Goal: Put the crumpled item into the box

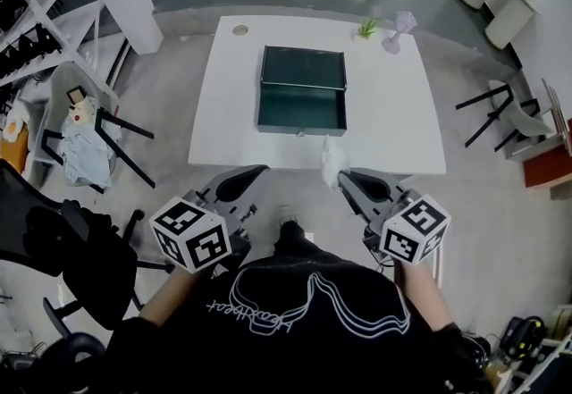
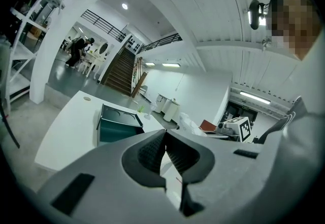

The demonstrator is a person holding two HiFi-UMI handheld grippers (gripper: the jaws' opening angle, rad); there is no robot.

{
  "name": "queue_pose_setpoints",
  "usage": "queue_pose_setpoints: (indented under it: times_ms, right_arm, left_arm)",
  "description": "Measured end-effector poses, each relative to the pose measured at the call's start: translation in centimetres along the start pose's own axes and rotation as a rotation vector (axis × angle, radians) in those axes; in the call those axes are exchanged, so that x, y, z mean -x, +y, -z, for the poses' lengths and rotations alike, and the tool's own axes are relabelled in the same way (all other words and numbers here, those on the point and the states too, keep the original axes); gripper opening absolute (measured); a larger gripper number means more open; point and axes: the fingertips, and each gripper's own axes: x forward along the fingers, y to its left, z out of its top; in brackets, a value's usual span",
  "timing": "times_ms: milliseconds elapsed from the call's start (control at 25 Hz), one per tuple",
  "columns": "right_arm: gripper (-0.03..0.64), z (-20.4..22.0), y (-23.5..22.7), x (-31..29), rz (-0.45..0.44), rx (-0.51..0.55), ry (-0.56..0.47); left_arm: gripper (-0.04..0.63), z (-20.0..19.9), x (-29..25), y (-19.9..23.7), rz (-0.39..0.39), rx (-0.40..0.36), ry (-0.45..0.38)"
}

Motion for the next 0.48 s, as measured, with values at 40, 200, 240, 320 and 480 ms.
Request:
queue_pose_setpoints:
  times_ms: [40,200,240,320,480]
  right_arm:
    - [0.005,-0.3,-0.5,-0.6,-0.005,0.001,0.005]
    - [0.005,-1.0,-2.7,-2.7,-0.011,0.022,0.037]
    - [0.005,-1.2,-3.2,-3.3,-0.010,0.034,0.047]
    - [0.005,-1.6,-4.3,-4.3,-0.011,0.066,0.069]
    - [0.005,-2.6,-6.4,-5.9,-0.009,0.134,0.112]
  left_arm:
    - [0.005,-0.4,-0.3,0.5,-0.009,0.003,-0.002]
    - [0.005,-1.8,-1.7,2.4,-0.030,0.010,-0.007]
    - [0.005,-2.1,-2.1,2.8,-0.033,0.009,-0.008]
    - [0.005,-2.8,-2.6,3.5,-0.043,0.007,-0.011]
    - [0.005,-3.8,-3.8,5.2,-0.073,0.011,-0.008]
